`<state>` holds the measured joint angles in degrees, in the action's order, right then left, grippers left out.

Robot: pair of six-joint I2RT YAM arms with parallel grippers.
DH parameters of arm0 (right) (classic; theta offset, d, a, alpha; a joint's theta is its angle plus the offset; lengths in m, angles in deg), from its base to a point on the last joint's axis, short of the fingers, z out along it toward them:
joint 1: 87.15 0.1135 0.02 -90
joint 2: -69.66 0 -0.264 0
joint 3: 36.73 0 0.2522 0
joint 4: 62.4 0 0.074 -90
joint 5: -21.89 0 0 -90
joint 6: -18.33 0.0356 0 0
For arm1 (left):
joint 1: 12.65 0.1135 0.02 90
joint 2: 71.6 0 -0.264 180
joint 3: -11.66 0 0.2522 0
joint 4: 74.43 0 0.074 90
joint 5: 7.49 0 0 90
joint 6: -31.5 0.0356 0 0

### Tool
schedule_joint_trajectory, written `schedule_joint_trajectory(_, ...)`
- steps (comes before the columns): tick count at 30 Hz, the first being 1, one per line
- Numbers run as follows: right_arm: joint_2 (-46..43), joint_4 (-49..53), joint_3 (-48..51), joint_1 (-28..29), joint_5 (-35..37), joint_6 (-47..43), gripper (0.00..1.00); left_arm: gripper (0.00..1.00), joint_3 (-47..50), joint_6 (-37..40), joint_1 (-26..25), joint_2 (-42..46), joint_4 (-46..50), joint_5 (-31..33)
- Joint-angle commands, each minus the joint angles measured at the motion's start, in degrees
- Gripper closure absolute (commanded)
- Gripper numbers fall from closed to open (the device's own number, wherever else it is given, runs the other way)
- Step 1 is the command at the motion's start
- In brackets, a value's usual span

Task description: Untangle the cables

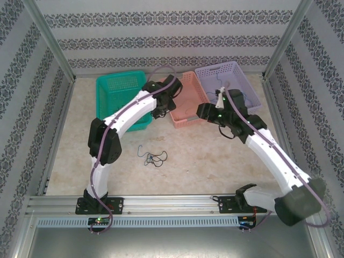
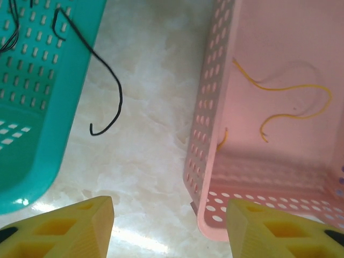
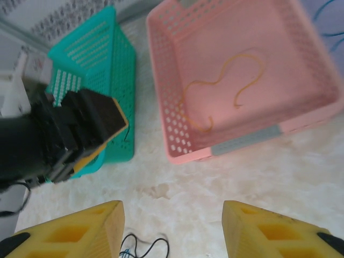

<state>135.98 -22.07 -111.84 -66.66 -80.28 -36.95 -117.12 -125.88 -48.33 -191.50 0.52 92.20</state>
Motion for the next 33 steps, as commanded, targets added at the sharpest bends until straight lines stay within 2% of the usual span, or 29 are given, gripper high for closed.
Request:
schedule_joint_trajectory(1, -2.34, -0.02, 1.79, -1.41, -0.49, 0.08, 0.48, 0.41, -1.5, -8.46, -0.29, -2.22, 6.56, 8.87)
schedule_joint_trajectory(4, 0.7, -1.47, 1.17, -0.99, -5.99, -0.33, 0.48, 0.41, -1.86, -8.61, -0.36, -0.22, 7.15, 11.4)
schedule_joint_trajectory(6, 4.67, -4.48, 0.21, 1.01, -9.7, 0.49, 0.48, 0.41, -0.19, -6.2, -0.38, 4.2, 3.92, 12.72)
schedule_joint_trajectory(10, 18.2, -10.74, -6.21, 7.4, -17.09, 3.25, 0.49, 0.38, 1.77, 0.11, 0.48, 12.23, 3.73, 16.15)
schedule_joint_trajectory(13, 27.42, -12.76, -11.9, 9.77, -18.43, 4.47, 0.5, 0.36, 5.55, 4.17, 4.07, 17.42, 3.97, 11.75)
schedule_joint_trajectory(17, 37.86, -11.44, -19.93, 9.92, -19.44, 6.28, 0.53, 0.34, 14.96, 11.05, 8.85, 26.58, -1.86, 4.09)
schedule_joint_trajectory(23, 46.84, -11.54, -25.54, 9.93, -19.5, 6.45, 0.55, 0.35, 23.2, 15.61, 10.9, 35.5, -7.61, -3.81)
schedule_joint_trajectory(27, 51.77, -12.21, -29.66, 10.09, -21.48, 7.29, 0.58, 0.35, 25.22, 16.54, 11.07, 38.67, -7.86, -5.28)
schedule_joint_trajectory(33, 55.76, -11.14, -32.69, 10.71, -20.05, 8.51, 0.6, 0.35, 28.26, 17.87, 11.25, 43.11, -7.02, -5.69)
